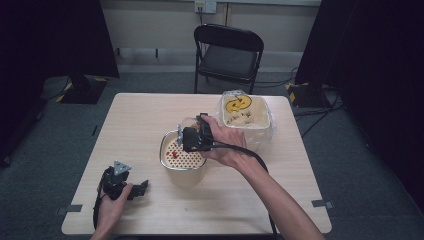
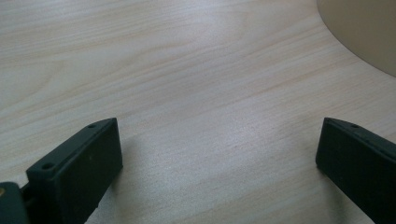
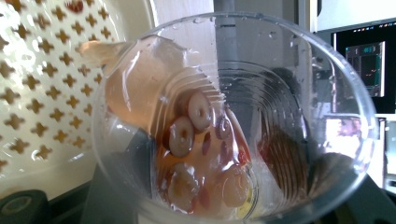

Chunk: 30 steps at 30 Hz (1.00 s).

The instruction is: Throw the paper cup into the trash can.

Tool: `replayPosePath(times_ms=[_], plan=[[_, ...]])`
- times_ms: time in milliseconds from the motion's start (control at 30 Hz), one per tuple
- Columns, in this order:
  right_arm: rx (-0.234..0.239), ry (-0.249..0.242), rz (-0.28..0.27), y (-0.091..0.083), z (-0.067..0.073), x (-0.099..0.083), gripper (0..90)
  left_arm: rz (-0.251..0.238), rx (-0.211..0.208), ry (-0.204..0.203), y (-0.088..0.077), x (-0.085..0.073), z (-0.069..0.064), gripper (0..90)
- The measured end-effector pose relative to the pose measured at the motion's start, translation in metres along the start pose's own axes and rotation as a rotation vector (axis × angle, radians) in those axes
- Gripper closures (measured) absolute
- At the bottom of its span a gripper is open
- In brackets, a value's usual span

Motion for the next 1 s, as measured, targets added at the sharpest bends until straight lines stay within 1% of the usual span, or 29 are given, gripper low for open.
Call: replayPosePath(times_ms=[133, 200, 300, 333, 367, 400, 433, 600, 667, 733, 767, 800, 833, 867, 967, 1000], plan=[[-0.026, -0.059, 0.026, 0.0033, 0.0036, 0.0004, 45.0, 0.000, 0.000, 0.000, 0.0000, 0.0000, 0.0000, 0.0], [-0.024, -0.071, 0.029, 0.0049, 0.0048, 0.0004, 45.1, 0.001, 0.000, 0.001, -0.0001, 0.0000, 0.0001, 0.0], [-0.051, -0.124, 0.038, 0.0067, 0.0061, 0.0010, 45.2, 0.000, 0.000, 0.000, 0.0000, 0.0000, 0.0000, 0.0], [-0.057, -0.138, 0.038, 0.0072, 0.0069, 0.0016, 45.3, 0.000, -0.001, 0.001, 0.0000, 0.0000, 0.0000, 0.0], [-0.057, -0.138, 0.038, 0.0072, 0.0069, 0.0016, 45.3, 0.000, -0.001, 0.001, 0.0000, 0.0000, 0.0000, 0.0], [-0.067, -0.160, 0.040, 0.0074, 0.0076, 0.0028, 45.3, 0.002, -0.001, 0.001, -0.0001, 0.0000, 0.0001, 0.0], [-0.069, -0.168, 0.041, 0.0073, 0.0078, 0.0031, 45.3, 0.000, 0.000, 0.001, 0.0000, 0.0000, 0.0001, 0.0], [-0.108, -0.213, 0.044, 0.0061, 0.0063, 0.0042, 45.6, 0.001, -0.001, 0.001, 0.0000, 0.0000, 0.0000, 0.0], [-0.133, -0.245, 0.051, 0.0059, 0.0062, 0.0046, 45.7, 0.001, -0.001, 0.001, 0.0000, 0.0000, 0.0000, 0.0], [-0.143, -0.271, 0.048, 0.0060, 0.0065, 0.0053, 45.8, 0.000, -0.001, 0.000, 0.0000, 0.0000, 0.0000, 0.0], [-0.143, -0.271, 0.048, 0.0060, 0.0065, 0.0053, 45.8, 0.000, -0.001, 0.000, 0.0000, 0.0000, 0.0000, 0.0], [-0.157, -0.286, 0.051, 0.0048, 0.0060, 0.0061, 45.8, 0.000, -0.001, 0.000, 0.0000, 0.0000, 0.0000, 0.0], [-0.157, -0.286, 0.051, 0.0048, 0.0060, 0.0061, 45.8, 0.000, -0.001, 0.000, 0.0000, 0.0000, 0.0000, 0.0], [-0.169, -0.301, 0.052, 0.0043, 0.0057, 0.0065, 45.9, 0.002, -0.001, 0.001, -0.0001, 0.0000, 0.0001, 0.0], [-0.184, -0.316, 0.049, 0.0047, 0.0063, 0.0068, 46.0, 0.001, -0.001, 0.000, 0.0000, 0.0000, 0.0000, 0.0], [-0.196, -0.352, 0.048, 0.0051, 0.0075, 0.0071, 46.1, 0.000, -0.001, 0.001, 0.0000, 0.0000, 0.0001, 0.0]])
Point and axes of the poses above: each handheld gripper's, and its own axes: y roughly forward along the jaws, x roughly out of its top, z roughly to its left, the point moved 5 cm from there along y, roughly forward along the jaws, and after that the axes turned 11 degrees about -x, right-handed, at the moved point
